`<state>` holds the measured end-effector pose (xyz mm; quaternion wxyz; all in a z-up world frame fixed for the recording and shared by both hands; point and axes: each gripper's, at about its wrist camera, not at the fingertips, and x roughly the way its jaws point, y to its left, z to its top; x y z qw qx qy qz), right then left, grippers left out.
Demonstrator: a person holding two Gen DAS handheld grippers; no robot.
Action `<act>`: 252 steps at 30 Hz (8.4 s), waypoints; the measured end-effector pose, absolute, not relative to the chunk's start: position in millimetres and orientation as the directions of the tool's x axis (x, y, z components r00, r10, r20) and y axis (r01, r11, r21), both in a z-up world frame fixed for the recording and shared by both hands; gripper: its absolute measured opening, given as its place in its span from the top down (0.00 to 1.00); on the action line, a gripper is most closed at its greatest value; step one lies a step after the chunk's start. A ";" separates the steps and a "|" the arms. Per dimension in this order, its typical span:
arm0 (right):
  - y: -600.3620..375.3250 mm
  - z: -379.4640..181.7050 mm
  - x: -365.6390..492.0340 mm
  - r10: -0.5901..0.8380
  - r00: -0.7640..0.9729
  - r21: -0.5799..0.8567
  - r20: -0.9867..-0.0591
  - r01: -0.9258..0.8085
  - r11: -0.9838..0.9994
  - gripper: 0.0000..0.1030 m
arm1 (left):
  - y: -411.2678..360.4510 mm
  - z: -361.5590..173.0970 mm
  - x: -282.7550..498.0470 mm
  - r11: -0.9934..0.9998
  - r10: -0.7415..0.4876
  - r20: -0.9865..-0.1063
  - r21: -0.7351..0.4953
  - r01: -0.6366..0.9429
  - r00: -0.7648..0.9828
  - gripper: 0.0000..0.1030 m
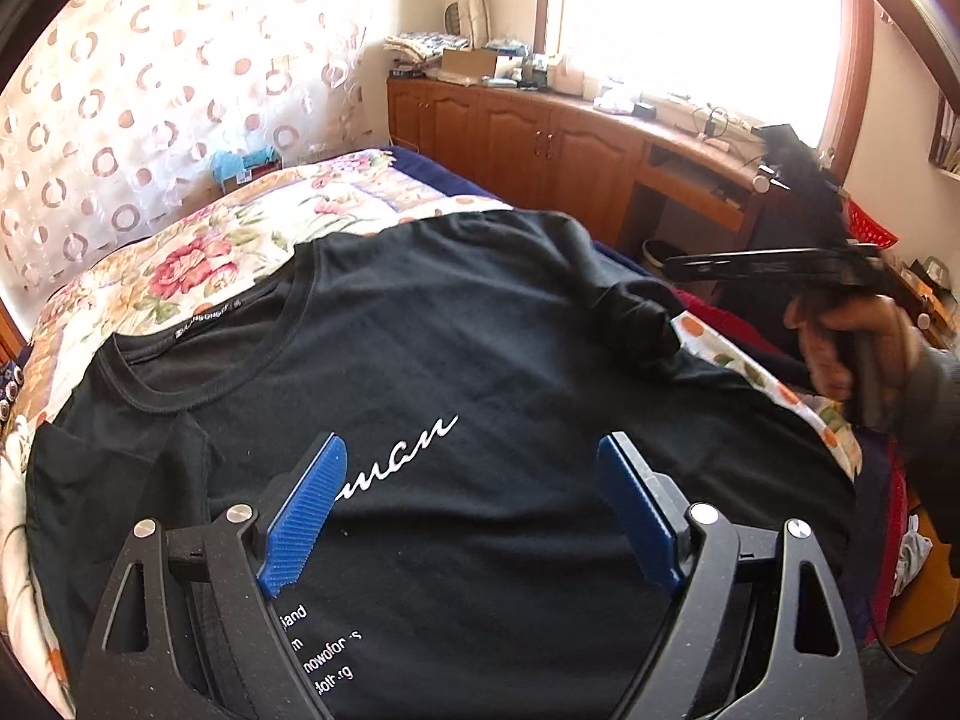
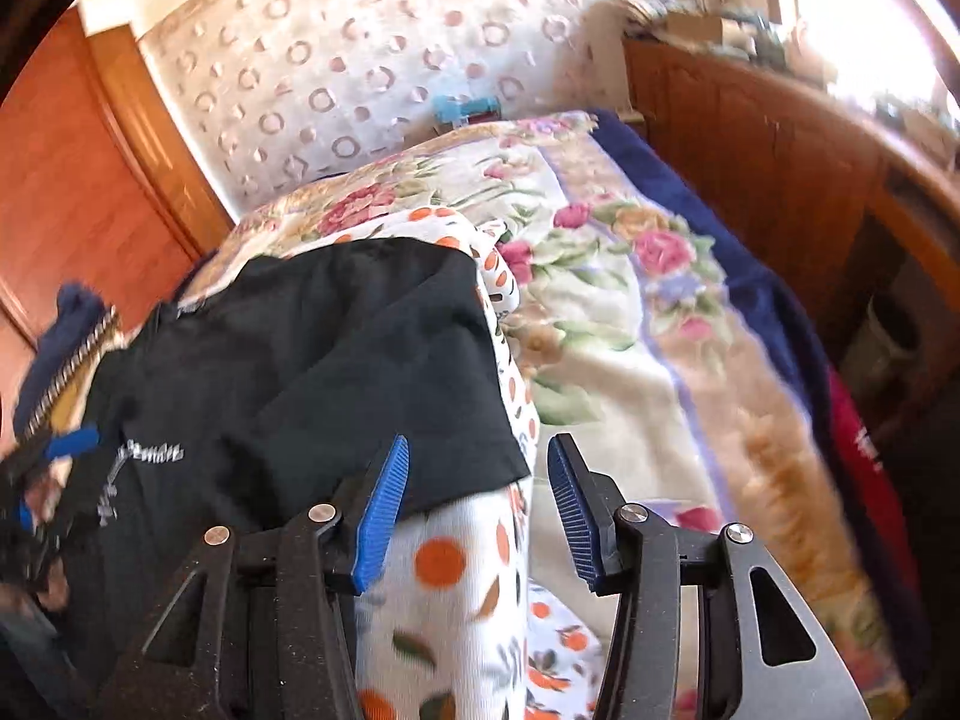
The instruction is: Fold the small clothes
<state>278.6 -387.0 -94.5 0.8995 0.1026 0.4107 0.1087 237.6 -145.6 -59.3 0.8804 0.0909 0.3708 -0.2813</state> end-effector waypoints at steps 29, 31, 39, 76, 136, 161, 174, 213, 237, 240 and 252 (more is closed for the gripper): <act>-378.1 -43.0 294.6 0.358 0.689 0.291 -0.630 -0.217 0.932 0.97 | -120.6 -58.8 229.2 0.856 -0.401 -0.697 -0.054 0.515 0.594 0.16; -356.8 -26.7 293.9 0.376 0.700 0.247 -0.608 -0.283 0.927 0.97 | -113.2 -57.6 228.0 0.865 -0.391 -0.694 -0.052 0.499 0.605 0.16; -265.1 -9.8 293.2 0.515 0.608 0.155 -0.604 -0.544 0.824 0.94 | -86.1 -61.5 225.7 0.894 -0.360 -0.697 -0.068 0.442 0.621 0.16; -293.0 -70.2 244.6 0.393 0.544 0.027 -0.742 -0.560 0.828 0.97 | -153.0 -60.2 318.8 0.860 -0.386 -0.731 -0.065 0.505 0.563 0.20; -322.2 -56.0 246.8 0.296 0.673 0.028 -0.678 -0.378 0.925 0.50 | -0.8 -52.0 274.2 0.958 -0.187 -0.718 0.018 0.287 0.670 0.24; -275.3 -83.3 396.4 0.244 0.618 -0.020 -0.747 -0.387 0.922 0.46 | 42.9 -90.2 363.2 0.984 -0.009 -0.798 0.102 0.149 0.603 0.53; -273.1 -86.2 405.2 0.272 0.594 0.017 -0.758 -0.398 0.917 0.46 | 46.1 -91.0 362.7 0.985 0.001 -0.790 0.107 0.135 0.613 0.91; -292.9 -58.2 217.6 0.394 0.656 0.043 -0.643 -0.482 0.875 0.94 | 57.5 -33.6 169.1 0.979 -0.173 -0.618 -0.024 0.201 0.767 0.92; -378.5 -35.9 -3.1 0.395 0.637 0.039 -0.662 -0.497 0.867 0.94 | 81.9 -51.2 -35.1 0.985 -0.170 -0.624 -0.103 0.136 0.763 0.93; -376.6 -26.8 -15.8 0.395 0.624 0.023 -0.674 -0.517 0.856 0.94 | 74.5 -51.1 -44.8 0.987 -0.145 -0.657 -0.049 0.150 0.740 0.93; -377.5 -62.3 -14.0 0.366 0.552 0.083 -0.750 -0.469 0.879 0.94 | 69.1 -86.8 -39.2 0.989 -0.126 -0.723 -0.038 0.144 0.679 0.92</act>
